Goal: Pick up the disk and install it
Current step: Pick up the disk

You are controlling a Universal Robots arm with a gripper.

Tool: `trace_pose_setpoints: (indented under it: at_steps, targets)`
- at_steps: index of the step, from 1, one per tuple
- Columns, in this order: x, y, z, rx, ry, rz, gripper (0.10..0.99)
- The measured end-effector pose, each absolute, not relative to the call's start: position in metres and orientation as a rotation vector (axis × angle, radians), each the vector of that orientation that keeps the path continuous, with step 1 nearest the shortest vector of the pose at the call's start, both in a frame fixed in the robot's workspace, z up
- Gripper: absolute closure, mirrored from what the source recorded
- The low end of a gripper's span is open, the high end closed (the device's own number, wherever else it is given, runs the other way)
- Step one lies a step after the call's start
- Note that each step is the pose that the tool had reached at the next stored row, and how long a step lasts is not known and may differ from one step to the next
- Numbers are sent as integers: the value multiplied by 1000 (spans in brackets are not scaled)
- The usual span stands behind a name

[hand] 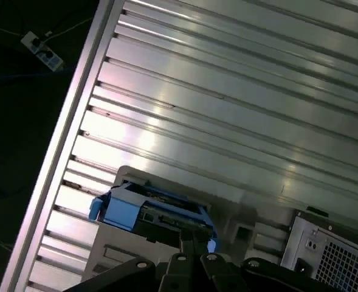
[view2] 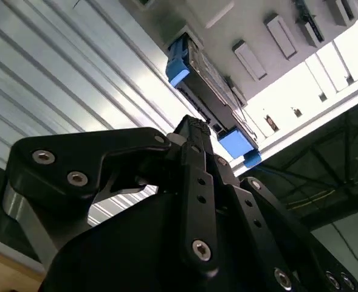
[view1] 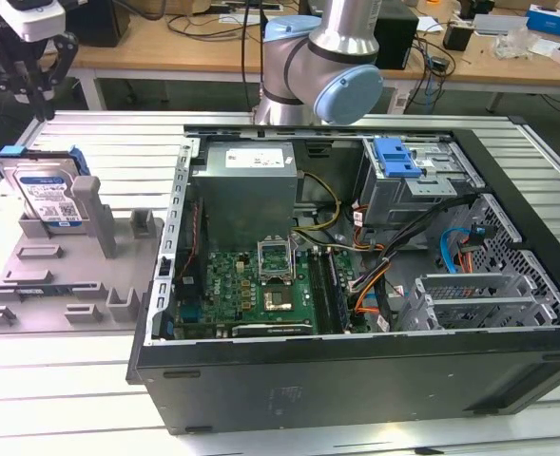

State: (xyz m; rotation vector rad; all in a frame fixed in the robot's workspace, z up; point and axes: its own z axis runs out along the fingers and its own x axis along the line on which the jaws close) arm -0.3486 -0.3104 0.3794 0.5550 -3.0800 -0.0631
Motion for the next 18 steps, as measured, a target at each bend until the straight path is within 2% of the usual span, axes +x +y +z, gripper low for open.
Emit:
trace_pose_setpoints:
  at_steps: [1,2,3,5,6,7,8,9,18]
  targets:
    - [-349,-310,379,598,-3071,-63,973]
    - [-349,-310,379,648,-3061,-63,792]
    - [-349,-310,379,675,-3054,-62,792]
    - [-349,-310,379,731,-3041,-62,671]
    - [-349,-310,379,758,-3034,-62,671]
    - [-349,-310,379,788,-3026,-61,608]
    - [-349,-310,378,817,-3018,-61,608]
    - [-349,-310,378,843,-3010,-61,545]
    - [-349,-310,378,1175,-2891,-50,545]
